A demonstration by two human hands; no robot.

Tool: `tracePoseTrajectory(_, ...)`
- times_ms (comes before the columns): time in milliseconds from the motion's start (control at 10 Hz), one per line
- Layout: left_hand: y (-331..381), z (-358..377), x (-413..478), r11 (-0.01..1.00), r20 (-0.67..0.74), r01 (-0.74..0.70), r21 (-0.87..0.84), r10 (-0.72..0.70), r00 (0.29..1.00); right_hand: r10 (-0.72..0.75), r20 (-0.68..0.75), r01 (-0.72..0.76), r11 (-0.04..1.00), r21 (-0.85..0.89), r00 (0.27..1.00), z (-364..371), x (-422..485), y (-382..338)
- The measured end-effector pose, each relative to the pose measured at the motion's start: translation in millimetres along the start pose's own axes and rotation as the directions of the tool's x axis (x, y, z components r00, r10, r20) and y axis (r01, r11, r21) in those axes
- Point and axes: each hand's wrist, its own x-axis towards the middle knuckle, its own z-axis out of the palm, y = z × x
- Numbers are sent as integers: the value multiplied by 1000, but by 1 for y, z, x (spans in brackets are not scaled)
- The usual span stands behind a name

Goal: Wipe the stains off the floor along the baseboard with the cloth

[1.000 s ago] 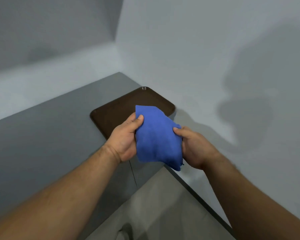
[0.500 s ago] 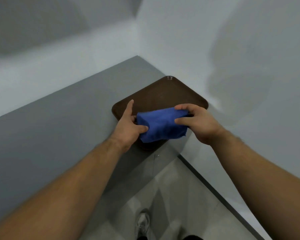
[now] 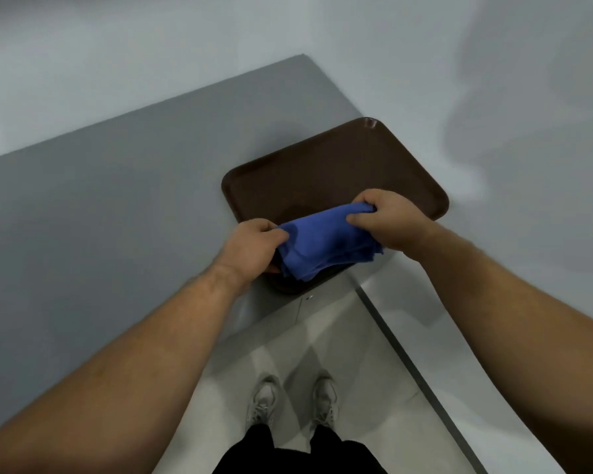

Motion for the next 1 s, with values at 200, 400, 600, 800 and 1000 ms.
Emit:
tracePoseTrajectory(200,-12,17,6,836,-137,1,548,88,987,-16,-42,6,971,-239,999,29,37,31)
tracePoseTrajectory(400,-21,35,-8,567,3,-350,746,522,853,-510,-321,358,830,-428,798,50,17,28)
tracePoseTrajectory(600,-31,39,-9,526,47,-277,804,408,912,-375,-74,306,841,-445,924,67,4,39)
tracePoseTrajectory(800,-29,34,-9,486,137,-307,818,354,925,-276,-22,241,875,-420,961,56,-19,33)
tracePoseTrajectory(1000,-10,11,-22,326,358,-417,849,226,906,-85,-159,1,885,-466,984,20,-82,23)
